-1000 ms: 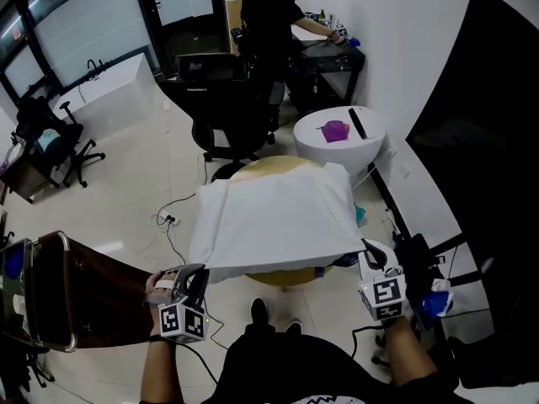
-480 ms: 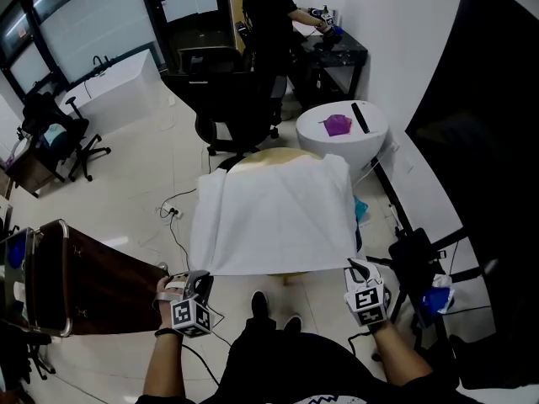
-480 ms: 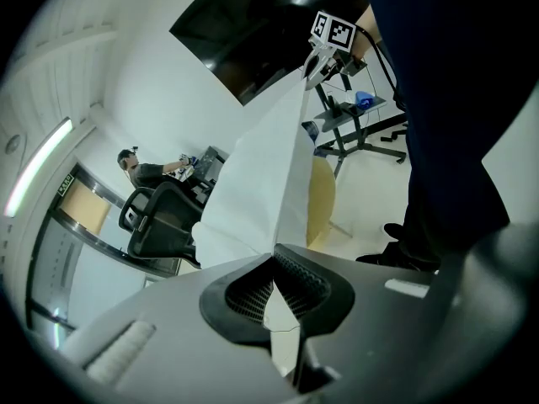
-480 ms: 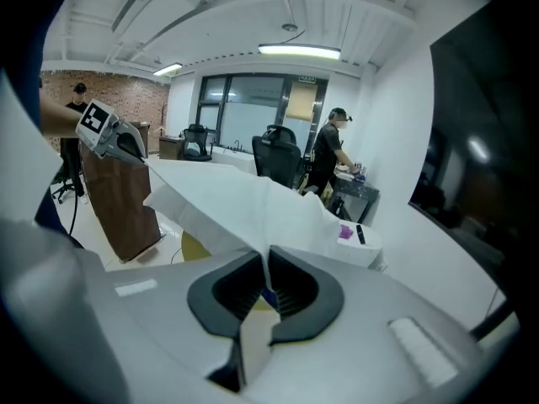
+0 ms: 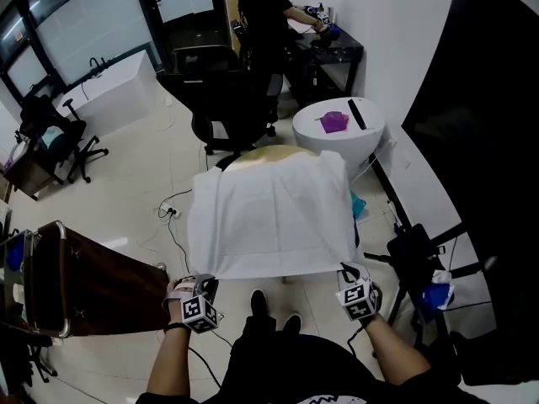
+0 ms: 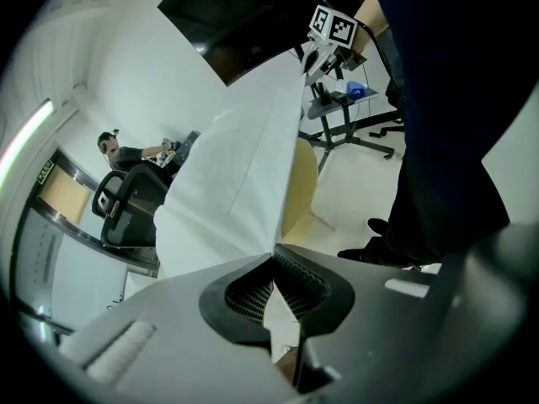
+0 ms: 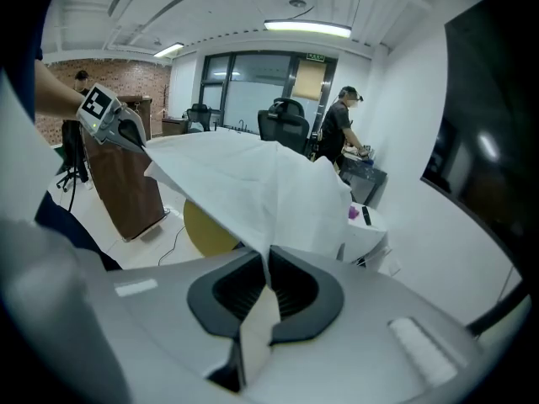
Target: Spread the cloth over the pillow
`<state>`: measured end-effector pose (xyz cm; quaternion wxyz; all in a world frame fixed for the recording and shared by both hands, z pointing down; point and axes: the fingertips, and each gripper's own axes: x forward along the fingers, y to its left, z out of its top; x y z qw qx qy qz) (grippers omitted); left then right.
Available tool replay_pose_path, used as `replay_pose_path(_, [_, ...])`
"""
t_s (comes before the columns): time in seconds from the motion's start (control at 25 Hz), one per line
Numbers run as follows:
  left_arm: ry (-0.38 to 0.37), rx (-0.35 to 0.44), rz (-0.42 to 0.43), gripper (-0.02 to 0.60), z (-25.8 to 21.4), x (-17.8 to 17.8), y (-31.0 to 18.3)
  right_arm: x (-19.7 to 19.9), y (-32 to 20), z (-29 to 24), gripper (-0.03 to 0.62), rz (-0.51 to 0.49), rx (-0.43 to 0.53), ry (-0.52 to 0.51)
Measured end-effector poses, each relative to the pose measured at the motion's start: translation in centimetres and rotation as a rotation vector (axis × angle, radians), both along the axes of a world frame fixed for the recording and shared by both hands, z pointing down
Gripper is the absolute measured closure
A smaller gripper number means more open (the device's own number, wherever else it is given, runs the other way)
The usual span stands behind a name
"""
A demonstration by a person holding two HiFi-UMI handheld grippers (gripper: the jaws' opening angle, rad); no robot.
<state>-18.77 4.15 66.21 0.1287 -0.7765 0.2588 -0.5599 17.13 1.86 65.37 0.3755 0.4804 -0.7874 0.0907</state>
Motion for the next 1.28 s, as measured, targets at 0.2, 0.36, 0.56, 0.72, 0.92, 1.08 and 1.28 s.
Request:
replay_pose_path(0.2, [-0.031,-0.089,-0.007,0.581,3.5,-0.3,-0.1,-0.2,0.0,3.0,0.583,-0.008,-0.059,0.018])
replay_pose_path(0.36, [-0.078,-0.129,0.006,0.581,6.6,-0.4,-0.6,-0.3,-0.1,5.2,0.583,-0.015,-0.099,0.039])
replay_pose_path(0.56, [-0.1,-0.156,-0.012,0.581,8.2,-0.1,-1.9,-0.1,-0.9,6.8,0.583,-0.033,-0.121,0.072])
replay_pose_path(0.72, [-0.113,-0.186,-0.045,0.58,9.2,-0.3,-2.9,-0.2,-1.3,7.6,0.583,-0.03,-0.134,0.079])
replay_pose_path(0.92, [-0.099,-0.231,-0.068,0.531,7.4,0.3,-3.3,-0.3,-2.2,7.1,0.579,-0.035,-0.129,0.059])
replay_pose_path(1.08, [-0.059,-0.25,-0.087,0.493,7.1,0.3,-3.5,-0.5,-2.6,6.2,0.56,-0.033,-0.127,0.023])
replay_pose_path(1.28, [0.016,-0.258,-0.093,0.43,6.2,0.7,-3.4,-1.6,-2.4,4.3,0.495,-0.057,-0.092,-0.032])
